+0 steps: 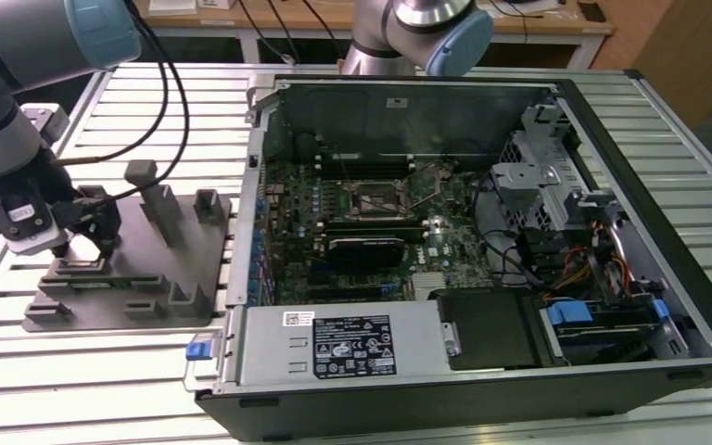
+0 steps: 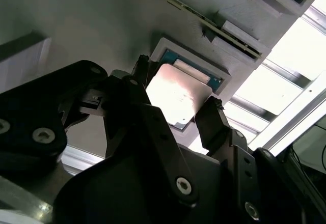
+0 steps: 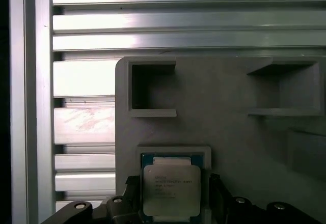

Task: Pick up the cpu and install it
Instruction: 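Pick up the cpu and move it towards the insertion slot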

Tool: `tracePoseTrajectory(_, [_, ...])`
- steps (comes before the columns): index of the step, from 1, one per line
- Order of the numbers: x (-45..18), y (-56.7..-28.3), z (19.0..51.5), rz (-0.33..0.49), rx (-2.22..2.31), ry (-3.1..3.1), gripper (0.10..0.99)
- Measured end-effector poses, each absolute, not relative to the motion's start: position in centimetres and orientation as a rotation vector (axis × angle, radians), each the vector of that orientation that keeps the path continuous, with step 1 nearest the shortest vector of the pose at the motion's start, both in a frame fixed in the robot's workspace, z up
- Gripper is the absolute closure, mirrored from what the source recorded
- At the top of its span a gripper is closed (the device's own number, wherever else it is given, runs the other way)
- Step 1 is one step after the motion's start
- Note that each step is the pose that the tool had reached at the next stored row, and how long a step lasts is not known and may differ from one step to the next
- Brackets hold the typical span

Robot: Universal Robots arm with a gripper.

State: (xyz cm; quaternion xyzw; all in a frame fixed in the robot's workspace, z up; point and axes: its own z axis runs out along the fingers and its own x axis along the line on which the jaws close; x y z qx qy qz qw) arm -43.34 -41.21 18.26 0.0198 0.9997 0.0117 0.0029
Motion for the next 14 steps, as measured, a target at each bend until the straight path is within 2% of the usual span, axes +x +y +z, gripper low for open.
tracePoseTrajectory(14, [-43.48, -41.21, 18.12, 0.061, 0.062, 3.135, 0.439])
